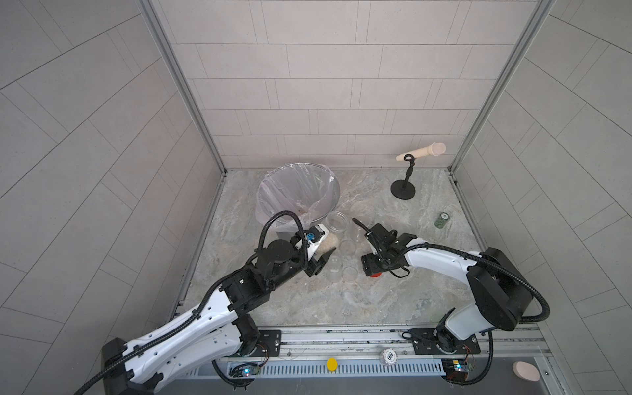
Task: Empty moldy rice from jars
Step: Place the lid at the center of the board.
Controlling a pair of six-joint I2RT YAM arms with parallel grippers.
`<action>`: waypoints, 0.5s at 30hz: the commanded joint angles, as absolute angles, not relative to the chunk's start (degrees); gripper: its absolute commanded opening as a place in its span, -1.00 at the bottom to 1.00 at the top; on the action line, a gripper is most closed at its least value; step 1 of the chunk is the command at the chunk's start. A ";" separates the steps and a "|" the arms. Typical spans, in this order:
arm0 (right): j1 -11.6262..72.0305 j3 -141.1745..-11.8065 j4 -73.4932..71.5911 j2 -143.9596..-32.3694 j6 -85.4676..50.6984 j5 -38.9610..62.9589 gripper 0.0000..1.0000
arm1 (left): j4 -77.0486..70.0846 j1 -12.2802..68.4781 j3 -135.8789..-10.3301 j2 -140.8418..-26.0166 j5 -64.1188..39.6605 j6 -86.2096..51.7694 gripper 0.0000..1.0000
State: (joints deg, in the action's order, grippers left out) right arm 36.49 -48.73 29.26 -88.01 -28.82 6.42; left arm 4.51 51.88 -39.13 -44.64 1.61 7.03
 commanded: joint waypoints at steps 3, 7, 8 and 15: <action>36.98 -50.25 31.44 -85.33 -29.81 5.38 1.00 | 1.67 51.77 -39.74 -44.02 2.32 6.85 -1.00; 37.06 -51.70 34.11 -82.65 -29.62 4.09 1.00 | 1.86 51.80 -39.78 -43.47 2.72 6.86 -1.00; 37.05 -52.26 35.02 -81.70 -29.62 3.58 1.00 | 1.85 51.80 -39.81 -43.38 2.80 6.81 -1.00; 37.06 -57.75 45.57 -74.52 -26.81 4.82 0.99 | 2.66 51.78 -40.67 -42.42 3.52 6.42 -1.00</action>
